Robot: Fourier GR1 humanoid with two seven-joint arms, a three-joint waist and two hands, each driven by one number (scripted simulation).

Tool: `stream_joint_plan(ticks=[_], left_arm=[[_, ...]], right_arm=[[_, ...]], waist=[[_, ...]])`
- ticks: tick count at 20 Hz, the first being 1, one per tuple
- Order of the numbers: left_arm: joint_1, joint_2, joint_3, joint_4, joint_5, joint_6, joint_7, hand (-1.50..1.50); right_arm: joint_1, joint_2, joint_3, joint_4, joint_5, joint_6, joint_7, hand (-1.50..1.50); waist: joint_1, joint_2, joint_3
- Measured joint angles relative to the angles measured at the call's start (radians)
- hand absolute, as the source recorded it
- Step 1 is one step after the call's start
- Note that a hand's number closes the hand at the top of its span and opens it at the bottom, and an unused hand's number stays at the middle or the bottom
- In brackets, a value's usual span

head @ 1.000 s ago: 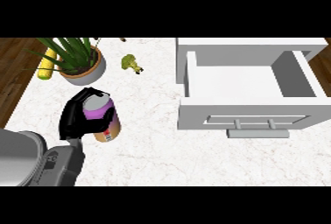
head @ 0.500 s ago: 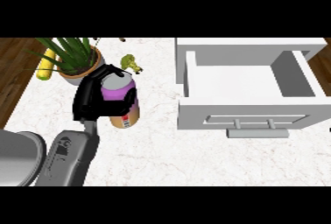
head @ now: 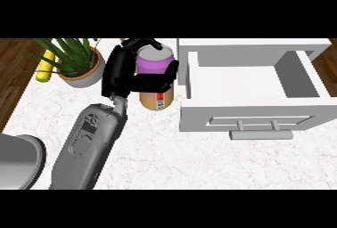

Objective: Pick up the can, place it into the drawer and close the drawer

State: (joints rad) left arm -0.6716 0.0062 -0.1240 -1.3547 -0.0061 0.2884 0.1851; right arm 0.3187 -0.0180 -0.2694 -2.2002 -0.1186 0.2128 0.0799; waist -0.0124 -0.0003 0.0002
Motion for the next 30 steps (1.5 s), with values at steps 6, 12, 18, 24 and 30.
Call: stream_joint_plan(ticks=[6, 12, 18, 24, 30], left_arm=[[-0.202, -0.005, -0.028, 0.073, 0.004, 0.074, 0.092, 1.50], [-0.386, -0.006, -0.056, 0.258, 0.063, 0.155, 0.071, 1.50], [-0.538, -0.006, -0.085, 0.392, 0.109, 0.206, 0.095, 1.50], [-0.674, -0.006, -0.101, 0.562, 0.182, 0.233, 0.065, 1.50], [-0.750, -0.006, -0.173, 0.692, 0.278, 0.273, 0.006, 1.50]], right_arm=[[-0.007, -0.004, -0.016, 0.010, -0.004, 0.009, -0.008, -1.50], [-0.036, -0.006, -0.008, -0.003, -0.001, 0.000, 0.031, -1.50], [-0.041, -0.010, -0.016, 0.000, -0.004, -0.001, 0.040, -1.50], [-0.051, -0.002, -0.003, 0.013, 0.009, 0.001, 0.029, -1.50], [-0.086, -0.021, -0.007, 0.016, 0.001, -0.002, 0.054, -1.50]], waist=[[-0.003, 0.001, 0.000], [-0.012, 0.003, 0.000], [-0.015, 0.003, 0.001], [-0.027, 0.007, 0.001], [-0.043, 0.011, 0.001]])
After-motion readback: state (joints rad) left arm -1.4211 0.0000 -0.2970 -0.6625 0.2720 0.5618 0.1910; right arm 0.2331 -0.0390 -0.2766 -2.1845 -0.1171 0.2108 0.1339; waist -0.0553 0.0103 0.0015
